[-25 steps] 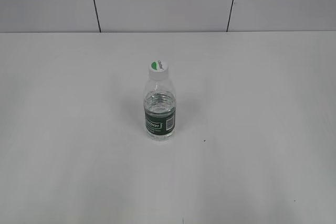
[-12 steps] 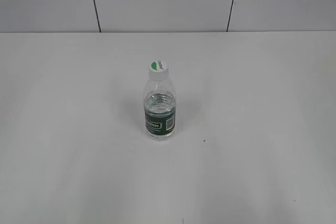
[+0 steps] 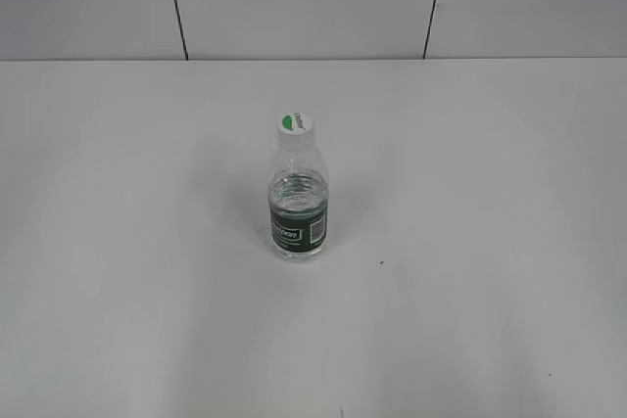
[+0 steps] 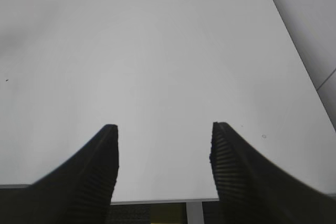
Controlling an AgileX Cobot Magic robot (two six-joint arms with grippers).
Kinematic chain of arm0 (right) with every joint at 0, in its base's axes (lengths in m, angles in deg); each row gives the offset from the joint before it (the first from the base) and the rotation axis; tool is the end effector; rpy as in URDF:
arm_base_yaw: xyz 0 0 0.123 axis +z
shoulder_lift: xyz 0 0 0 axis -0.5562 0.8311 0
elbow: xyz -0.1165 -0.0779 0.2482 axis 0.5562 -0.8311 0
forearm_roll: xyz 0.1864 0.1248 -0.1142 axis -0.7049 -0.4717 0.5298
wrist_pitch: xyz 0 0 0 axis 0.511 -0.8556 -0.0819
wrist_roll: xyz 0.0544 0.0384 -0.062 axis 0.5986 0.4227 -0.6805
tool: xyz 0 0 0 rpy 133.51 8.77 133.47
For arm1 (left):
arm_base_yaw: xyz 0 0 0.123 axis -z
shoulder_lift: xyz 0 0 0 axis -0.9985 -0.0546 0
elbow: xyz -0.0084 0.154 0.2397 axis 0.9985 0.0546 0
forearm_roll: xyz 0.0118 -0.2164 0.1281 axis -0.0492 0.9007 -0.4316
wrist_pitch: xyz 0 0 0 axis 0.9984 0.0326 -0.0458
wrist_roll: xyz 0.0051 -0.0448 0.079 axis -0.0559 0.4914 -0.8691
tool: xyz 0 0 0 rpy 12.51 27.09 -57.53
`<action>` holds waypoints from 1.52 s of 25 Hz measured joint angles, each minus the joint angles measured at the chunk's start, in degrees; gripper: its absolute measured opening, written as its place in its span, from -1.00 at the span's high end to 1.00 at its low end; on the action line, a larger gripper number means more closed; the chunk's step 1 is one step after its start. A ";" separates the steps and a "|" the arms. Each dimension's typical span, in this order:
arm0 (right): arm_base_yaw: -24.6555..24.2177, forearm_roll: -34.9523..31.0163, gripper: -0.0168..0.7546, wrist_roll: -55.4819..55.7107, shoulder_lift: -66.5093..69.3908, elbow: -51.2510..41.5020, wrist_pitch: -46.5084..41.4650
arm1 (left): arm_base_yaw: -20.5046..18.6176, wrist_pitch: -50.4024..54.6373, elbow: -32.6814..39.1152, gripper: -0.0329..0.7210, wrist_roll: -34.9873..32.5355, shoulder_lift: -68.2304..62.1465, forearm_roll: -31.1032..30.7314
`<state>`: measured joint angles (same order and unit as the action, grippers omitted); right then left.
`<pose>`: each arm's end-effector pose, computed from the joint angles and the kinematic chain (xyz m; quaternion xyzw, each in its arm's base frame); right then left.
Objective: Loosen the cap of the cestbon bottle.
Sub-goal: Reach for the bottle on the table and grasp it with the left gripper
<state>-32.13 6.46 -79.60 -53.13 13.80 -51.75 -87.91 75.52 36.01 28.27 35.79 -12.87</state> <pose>-0.0092 -0.0015 0.2790 -0.0718 0.8531 -0.0366 0.5155 0.0391 0.0110 0.3312 0.0108 0.7921 0.0904 0.6036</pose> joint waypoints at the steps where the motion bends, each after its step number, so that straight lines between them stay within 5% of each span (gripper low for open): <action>1: 0.00 0.00 -0.17 0.00 0.00 0.00 0.00 | 0.00 -2.65 0.00 0.26 0.00 -1.86 0.01; 25: 0.00 0.00 -0.17 0.00 0.00 0.00 0.00 | 0.00 -60.01 0.12 0.26 1.06 -53.31 0.39; 38: 0.00 0.00 -0.17 0.00 0.00 0.00 0.06 | 0.00 -82.47 0.23 0.26 19.62 -71.85 -24.06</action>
<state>-32.13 6.46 -79.60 -53.13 13.80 -51.69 -87.91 -6.95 36.24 47.89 -36.06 -36.94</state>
